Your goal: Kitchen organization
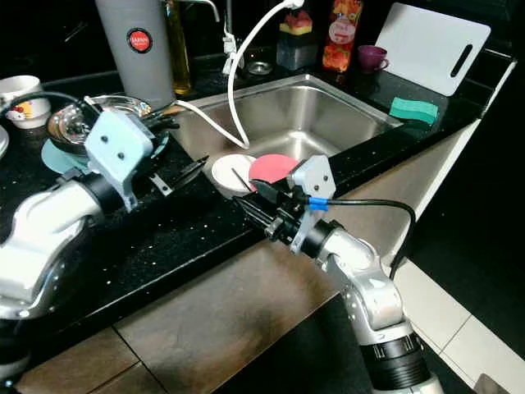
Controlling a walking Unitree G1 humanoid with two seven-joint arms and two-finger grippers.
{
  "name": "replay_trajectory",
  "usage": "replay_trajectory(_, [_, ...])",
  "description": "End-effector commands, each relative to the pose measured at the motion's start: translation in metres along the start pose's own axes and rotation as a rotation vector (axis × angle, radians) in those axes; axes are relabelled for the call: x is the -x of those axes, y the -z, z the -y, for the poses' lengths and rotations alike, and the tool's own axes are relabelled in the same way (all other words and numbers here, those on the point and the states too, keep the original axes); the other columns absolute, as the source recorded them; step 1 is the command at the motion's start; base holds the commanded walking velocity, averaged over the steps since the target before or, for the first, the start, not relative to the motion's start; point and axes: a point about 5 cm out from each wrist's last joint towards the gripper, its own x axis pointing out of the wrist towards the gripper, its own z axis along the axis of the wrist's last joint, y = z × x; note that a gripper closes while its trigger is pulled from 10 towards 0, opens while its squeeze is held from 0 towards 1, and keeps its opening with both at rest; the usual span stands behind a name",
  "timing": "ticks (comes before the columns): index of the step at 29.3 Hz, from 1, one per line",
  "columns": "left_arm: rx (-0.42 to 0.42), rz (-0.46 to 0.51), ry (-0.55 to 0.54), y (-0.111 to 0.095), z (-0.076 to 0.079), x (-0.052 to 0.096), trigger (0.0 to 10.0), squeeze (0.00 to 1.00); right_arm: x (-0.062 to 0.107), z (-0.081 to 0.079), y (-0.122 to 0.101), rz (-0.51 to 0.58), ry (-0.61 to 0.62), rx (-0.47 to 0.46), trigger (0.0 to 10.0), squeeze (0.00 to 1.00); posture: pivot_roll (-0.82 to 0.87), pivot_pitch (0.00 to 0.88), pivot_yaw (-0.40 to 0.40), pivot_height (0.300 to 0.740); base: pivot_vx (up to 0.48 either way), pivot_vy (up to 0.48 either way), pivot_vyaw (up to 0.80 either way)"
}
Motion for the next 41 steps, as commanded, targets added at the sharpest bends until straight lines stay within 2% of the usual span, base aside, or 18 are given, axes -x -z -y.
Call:
replay_trajectory(1, [-0.036,-0.017,0.014,0.002,-0.001,0.000,10.0,0.00,0.000,-0.004,-0.001,-0.010,-0.025,-0.002,10.0,0.00,0.12,0.000,-0.026,0.740,0.000,0.000,0.00])
replay_trajectory(7, [-0.124,-0.047,-0.013,0.006,-0.013,-0.001,10.0,0.00,0.001,-0.015,-0.007,-0.029,-0.082,0.030,10.0,0.00,0.09,0.000,-0.026,0.740,0.000,0.000,0.00])
replay_trajectory(20, [-0.180,-0.039,0.004,0.008,-0.018,-0.010,10.0,0.00,0.013,-0.026,-0.017,-0.064,-0.098,0.037,10.0,0.00,0.04,0.000,-0.022,0.740,0.000,0.000,0.00])
replay_trajectory(21, [-0.186,-0.041,0.012,0.009,-0.018,-0.011,3.5,0.00,0.013,-0.026,-0.019,-0.064,-0.098,0.038,10.0,0.00,0.04,0.000,-0.023,0.740,0.000,0.000,0.00])
replay_trajectory(22, [-0.188,-0.043,0.026,0.010,-0.018,-0.012,0.0,0.00,0.014,-0.026,-0.020,-0.066,-0.098,0.036,10.0,0.00,0.04,0.000,-0.023,0.740,0.000,0.000,0.00])
replay_trajectory(28, [-0.198,-0.057,0.076,0.013,-0.013,-0.015,0.0,0.00,0.015,-0.028,-0.025,-0.073,-0.095,0.035,10.0,0.00,0.03,0.000,-0.024,0.740,0.000,0.000,0.00])
replay_trajectory(35, [-0.225,-0.099,0.093,0.020,-0.012,-0.011,0.0,0.00,0.016,-0.026,-0.026,-0.075,-0.084,0.032,10.0,0.00,0.03,0.000,-0.026,0.740,0.000,0.000,0.00])
replay_trajectory(41, [-0.272,-0.111,0.037,0.021,-0.023,-0.009,0.0,0.00,0.017,-0.024,-0.027,-0.078,-0.069,0.029,10.0,0.00,0.03,0.000,-0.029,0.740,0.000,0.000,0.00])
